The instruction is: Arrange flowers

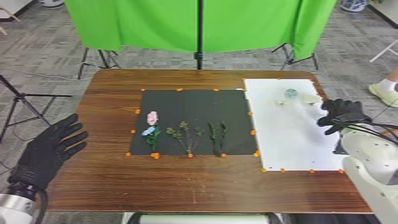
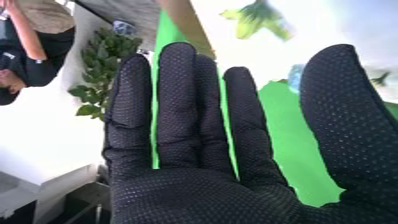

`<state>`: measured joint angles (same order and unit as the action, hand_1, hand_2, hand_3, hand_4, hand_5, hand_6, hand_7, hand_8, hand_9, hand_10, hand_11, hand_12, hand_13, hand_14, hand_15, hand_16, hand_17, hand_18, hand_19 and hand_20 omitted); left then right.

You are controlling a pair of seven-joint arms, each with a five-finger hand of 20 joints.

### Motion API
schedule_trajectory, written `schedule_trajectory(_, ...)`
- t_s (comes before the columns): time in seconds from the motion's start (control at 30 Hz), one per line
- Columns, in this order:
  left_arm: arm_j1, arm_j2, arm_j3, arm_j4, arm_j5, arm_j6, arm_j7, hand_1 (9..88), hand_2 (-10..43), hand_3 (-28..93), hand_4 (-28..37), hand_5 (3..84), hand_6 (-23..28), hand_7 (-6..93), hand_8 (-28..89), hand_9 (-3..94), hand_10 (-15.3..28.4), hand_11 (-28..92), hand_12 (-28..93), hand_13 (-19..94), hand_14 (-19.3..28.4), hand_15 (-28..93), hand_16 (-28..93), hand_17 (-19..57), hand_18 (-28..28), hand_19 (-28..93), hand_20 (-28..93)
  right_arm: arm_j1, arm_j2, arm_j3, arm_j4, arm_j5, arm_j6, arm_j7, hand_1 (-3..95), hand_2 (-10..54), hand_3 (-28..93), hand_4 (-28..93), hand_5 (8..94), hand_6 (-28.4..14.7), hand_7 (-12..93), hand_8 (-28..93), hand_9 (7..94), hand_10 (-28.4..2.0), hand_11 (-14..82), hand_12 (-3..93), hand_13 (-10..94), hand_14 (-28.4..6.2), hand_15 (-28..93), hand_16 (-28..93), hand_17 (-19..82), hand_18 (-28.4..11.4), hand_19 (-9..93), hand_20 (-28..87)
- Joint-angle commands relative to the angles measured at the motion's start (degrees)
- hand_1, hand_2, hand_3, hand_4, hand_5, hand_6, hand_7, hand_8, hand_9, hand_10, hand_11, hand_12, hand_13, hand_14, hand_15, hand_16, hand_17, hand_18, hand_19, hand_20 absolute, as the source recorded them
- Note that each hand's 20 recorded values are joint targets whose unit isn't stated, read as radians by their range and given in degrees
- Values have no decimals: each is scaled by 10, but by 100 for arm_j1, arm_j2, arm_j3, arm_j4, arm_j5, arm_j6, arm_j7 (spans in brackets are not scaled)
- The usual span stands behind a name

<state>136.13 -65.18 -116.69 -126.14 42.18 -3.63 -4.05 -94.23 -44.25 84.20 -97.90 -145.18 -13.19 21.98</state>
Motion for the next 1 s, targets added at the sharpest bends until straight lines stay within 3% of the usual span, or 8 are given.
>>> schedule_trajectory(0.03, 72, -7, -6, -7, 5, 23, 4, 265, -6, 716, -274, 283, 28, 234, -131, 202, 101, 291, 126, 150, 128, 443, -34, -99, 195, 467, 93, 138, 43, -92, 232, -118, 213, 118, 332, -95, 888, -282, 447, -6, 350, -248, 504, -87, 431, 197, 528, -48, 610, 158, 245, -155, 762, 339)
schedule_trajectory(0.13, 55, -14, -15, -1, 15, 2, -21, 265, -7, 717, -273, 283, 28, 234, -131, 202, 101, 290, 126, 150, 129, 443, -34, -99, 196, 467, 93, 158, 6, -102, 236, -194, -205, 84, 382, -95, 851, -282, 508, 7, 361, -254, 610, -60, 352, 274, 613, -25, 558, 263, 276, -157, 783, 342)
schedule_trajectory(0.3, 18, 10, -12, 29, 19, -24, -50, 264, -7, 717, -274, 283, 28, 235, -131, 201, 101, 291, 126, 150, 129, 443, -34, -99, 196, 467, 93, 197, -16, -216, 357, -116, -193, 13, 369, -95, 867, -283, 512, 5, 357, -253, 601, -66, 362, 267, 609, -26, 553, 269, 276, -157, 786, 345)
schedule_trajectory(0.37, 9, 14, -12, 35, 17, -35, -54, 264, -7, 718, -275, 283, 28, 234, -132, 201, 101, 292, 126, 150, 129, 443, -34, -99, 196, 467, 93, 169, -16, -238, 392, -20, -52, -77, 377, -95, 856, -283, 516, 7, 356, -252, 617, -64, 355, 263, 619, -25, 552, 268, 279, -157, 787, 346)
schedule_trajectory(0.5, -9, 26, 14, 48, 19, -55, -68, 264, -7, 719, -274, 283, 28, 234, -131, 201, 101, 292, 126, 150, 129, 445, -34, -99, 195, 468, 93, 21, -12, -275, 394, 30, 570, -193, 424, -84, 808, -283, 560, 12, 381, -209, 721, -46, 238, 369, 676, -18, 526, 303, 312, -158, 804, 347)
schedule_trajectory(0.57, -6, 17, 4, 45, 20, -62, -77, 265, -7, 718, -274, 283, 28, 235, -132, 201, 101, 292, 126, 150, 129, 444, -34, -99, 195, 467, 93, -74, -26, -234, 326, 62, 783, -328, 466, -67, 790, -282, 635, 11, 458, -182, 808, -40, 217, 413, 751, -22, 540, 291, 353, -166, 842, 351)
schedule_trajectory(0.63, 0, 19, -12, 43, 20, -64, -70, 265, -7, 718, -274, 283, 28, 235, -132, 201, 100, 292, 126, 150, 129, 444, -34, -99, 195, 467, 93, -135, -69, -196, 195, 41, 910, -454, 488, -70, 794, -282, 705, 13, 461, -162, 857, -37, 248, 412, 790, -26, 562, 272, 378, -172, 870, 356)
schedule_trajectory(1.0, -7, 64, -25, 49, 11, -66, -101, 265, -7, 718, -274, 283, 28, 236, -133, 202, 101, 292, 126, 151, 129, 444, -35, -99, 195, 468, 93, 685, -669, -1278, -602, 232, 1784, -1408, 480, -95, 850, -283, 755, 6, 426, -146, 902, -30, 226, 435, 822, -24, 571, 277, 401, -176, 895, 361)
